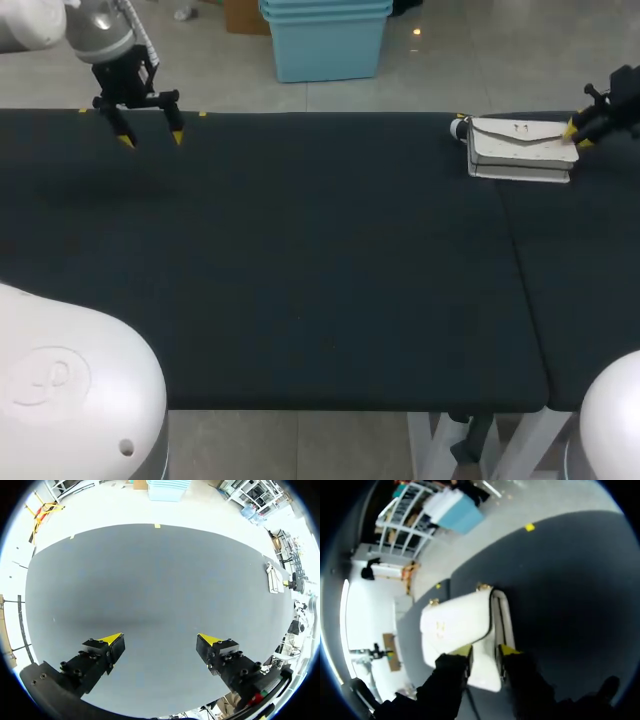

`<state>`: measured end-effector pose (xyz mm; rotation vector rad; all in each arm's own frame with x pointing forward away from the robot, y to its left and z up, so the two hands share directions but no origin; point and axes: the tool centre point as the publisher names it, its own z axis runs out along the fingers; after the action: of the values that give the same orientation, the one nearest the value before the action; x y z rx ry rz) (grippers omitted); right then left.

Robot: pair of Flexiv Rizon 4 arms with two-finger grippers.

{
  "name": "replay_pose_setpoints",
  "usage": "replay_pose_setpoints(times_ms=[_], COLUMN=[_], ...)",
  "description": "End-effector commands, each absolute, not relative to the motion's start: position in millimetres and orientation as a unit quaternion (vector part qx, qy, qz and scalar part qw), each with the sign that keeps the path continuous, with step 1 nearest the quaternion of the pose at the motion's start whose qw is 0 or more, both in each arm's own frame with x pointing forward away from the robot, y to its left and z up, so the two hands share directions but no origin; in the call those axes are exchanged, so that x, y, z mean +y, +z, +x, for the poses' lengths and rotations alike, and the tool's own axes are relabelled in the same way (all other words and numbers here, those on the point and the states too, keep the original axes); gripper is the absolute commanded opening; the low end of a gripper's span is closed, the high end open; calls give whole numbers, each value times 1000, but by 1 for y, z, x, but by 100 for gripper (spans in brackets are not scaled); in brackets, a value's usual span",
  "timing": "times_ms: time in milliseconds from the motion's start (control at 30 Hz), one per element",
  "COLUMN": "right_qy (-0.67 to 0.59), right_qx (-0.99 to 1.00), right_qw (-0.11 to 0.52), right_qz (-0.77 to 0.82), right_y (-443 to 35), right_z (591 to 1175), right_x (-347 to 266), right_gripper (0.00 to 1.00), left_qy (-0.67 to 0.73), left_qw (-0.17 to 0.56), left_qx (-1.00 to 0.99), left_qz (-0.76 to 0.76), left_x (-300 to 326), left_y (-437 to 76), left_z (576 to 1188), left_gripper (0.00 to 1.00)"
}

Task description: Pick up the bag, open it, inspect its contents, close it, and place it on the opposite side

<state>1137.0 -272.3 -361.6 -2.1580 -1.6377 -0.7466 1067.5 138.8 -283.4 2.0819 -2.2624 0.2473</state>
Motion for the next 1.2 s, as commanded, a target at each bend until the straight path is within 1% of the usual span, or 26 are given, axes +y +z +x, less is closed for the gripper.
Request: replay_pose_setpoints(times_ms=[33, 367, 467, 767, 1200], right_qy=[-250, -224, -218, -208, -192], right_qx=[-580, -601, -606, -612, -633], right_qw=[141, 3, -23, -73, -95], right_qz=[-762, -768, -764, -760, -744], right_y=[-346, -299, -288, -267, -256], right_z=[1133, 1105, 1094, 1059, 1038], right_x=[-276, -275, -270, -246, -217], right_gripper=[100, 100, 100, 100, 100], left_qy=[77, 74, 72, 65, 50], left_qw=[27, 15, 9, -12, -35], left_qx=[-733, -731, -728, -721, -708], left_qz=[676, 678, 681, 690, 704], left_x=[137, 138, 139, 139, 144], left_y=[-282, -276, -274, -266, -261], left_z=[1067, 1065, 1065, 1066, 1070], left_gripper=[100, 100, 100, 100, 100])
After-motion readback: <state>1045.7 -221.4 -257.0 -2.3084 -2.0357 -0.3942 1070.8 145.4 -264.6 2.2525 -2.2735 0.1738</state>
